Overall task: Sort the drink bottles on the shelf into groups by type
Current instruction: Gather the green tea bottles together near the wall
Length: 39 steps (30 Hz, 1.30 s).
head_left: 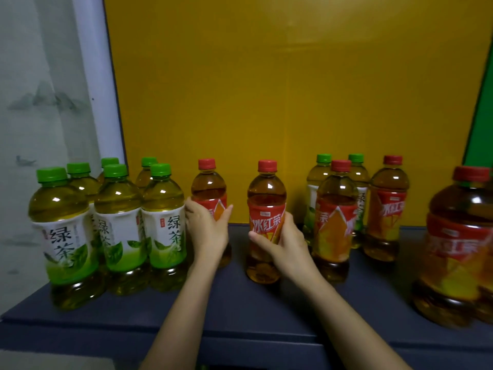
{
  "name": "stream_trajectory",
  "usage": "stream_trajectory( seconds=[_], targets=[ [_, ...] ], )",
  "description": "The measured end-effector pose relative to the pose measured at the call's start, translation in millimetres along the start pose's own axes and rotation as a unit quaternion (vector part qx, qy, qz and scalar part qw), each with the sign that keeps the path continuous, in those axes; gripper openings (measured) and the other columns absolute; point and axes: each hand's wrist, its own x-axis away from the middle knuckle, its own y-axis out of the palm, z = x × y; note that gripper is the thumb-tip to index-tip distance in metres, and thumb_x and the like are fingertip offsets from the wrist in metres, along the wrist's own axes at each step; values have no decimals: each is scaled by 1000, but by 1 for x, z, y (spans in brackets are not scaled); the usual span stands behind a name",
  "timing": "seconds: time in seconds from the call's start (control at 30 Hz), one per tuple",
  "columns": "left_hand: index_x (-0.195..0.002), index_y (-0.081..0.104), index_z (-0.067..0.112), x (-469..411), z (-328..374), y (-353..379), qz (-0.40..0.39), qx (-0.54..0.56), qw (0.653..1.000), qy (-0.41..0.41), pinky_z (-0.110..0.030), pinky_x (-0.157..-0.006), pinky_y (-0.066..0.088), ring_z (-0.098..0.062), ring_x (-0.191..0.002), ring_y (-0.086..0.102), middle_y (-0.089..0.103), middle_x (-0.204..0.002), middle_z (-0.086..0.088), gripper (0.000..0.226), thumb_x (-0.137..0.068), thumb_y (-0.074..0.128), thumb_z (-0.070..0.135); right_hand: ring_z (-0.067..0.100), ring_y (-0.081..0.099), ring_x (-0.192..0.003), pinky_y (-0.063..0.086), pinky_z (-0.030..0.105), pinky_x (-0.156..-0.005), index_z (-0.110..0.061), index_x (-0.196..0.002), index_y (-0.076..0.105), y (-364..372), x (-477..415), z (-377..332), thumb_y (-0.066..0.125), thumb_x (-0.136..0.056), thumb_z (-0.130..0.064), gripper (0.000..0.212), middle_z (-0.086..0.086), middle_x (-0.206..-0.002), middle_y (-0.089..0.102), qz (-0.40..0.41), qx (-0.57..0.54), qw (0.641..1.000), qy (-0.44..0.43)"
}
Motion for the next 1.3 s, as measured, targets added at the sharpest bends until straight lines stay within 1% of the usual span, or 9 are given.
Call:
stream_trajectory(
  seconds=[0.13,0.27,0.4,0.53,0.67,0.87,1.07,1.2,1.3],
  targets=[
    [-127,33,5,36,11,-20,-67,78,994,45,-30,-85,39,-30,-114,51,50,-125,-15,71,-74,74,29,4,53,-111,46,37,-99,-31,-122,40,-31,37,-13,68,-76,-45,55,-13,-116,57,-13,-26,999,-19],
    [-117,38,26,77,32,-32,-166,139,973,86,-32,-86,46,-18,-103,56,55,-114,0,63,-67,75,38,-4,55,-107,48,33,-96,-47,-115,42,-76,70,-21,67,-72,-53,51,-20,-112,60,4,-45,999,-25],
    [-100,46,36,115,67,-30,-238,217,941,101,-15,-72,51,2,-86,62,61,-99,14,52,-56,71,47,-4,59,-104,51,29,-92,-41,-117,47,-128,103,-28,67,-68,-49,54,-20,-110,64,40,-57,998,-8],
    [-115,46,30,144,97,-7,-283,264,916,109,-25,-82,52,-4,-97,61,61,-109,9,67,-56,71,48,-2,62,-100,51,27,-86,-40,-112,50,-185,128,-27,70,-67,-51,50,-22,-108,64,112,-40,993,13],
    [-129,37,24,164,119,28,-299,275,905,126,-33,-96,47,-11,-112,55,55,-123,6,80,-64,73,52,2,64,-96,52,31,-84,-35,-114,51,-238,142,-14,66,-65,-49,54,-11,-104,67,183,4,982,40],
    [-133,30,19,179,133,78,-292,260,909,144,-32,-103,40,-14,-123,47,48,-133,1,77,-72,72,37,4,58,-97,47,25,-79,-22,-125,46,-289,143,18,61,-66,-47,66,-7,-109,61,251,65,963,74],
    [-135,26,17,175,128,102,-268,234,926,129,-41,-108,37,-19,-128,42,43,-138,-4,80,-73,71,38,17,57,-101,49,41,-92,-23,-119,44,-302,129,63,67,-78,-32,48,-4,-105,58,257,104,955,106],
    [-135,25,17,175,129,109,-268,225,926,138,-34,-109,34,-16,-129,37,39,-139,-2,77,-76,71,33,17,56,-104,48,41,-93,-23,-122,43,-303,120,80,67,-79,-31,49,-6,-106,56,242,96,959,113],
    [-134,23,13,173,127,115,-266,207,931,138,-38,-109,34,-20,-130,37,38,-139,-7,74,-78,70,29,15,56,-104,48,39,-91,-22,-126,42,-302,116,88,65,-80,-33,53,-7,-109,56,241,86,960,111]
  ],
)
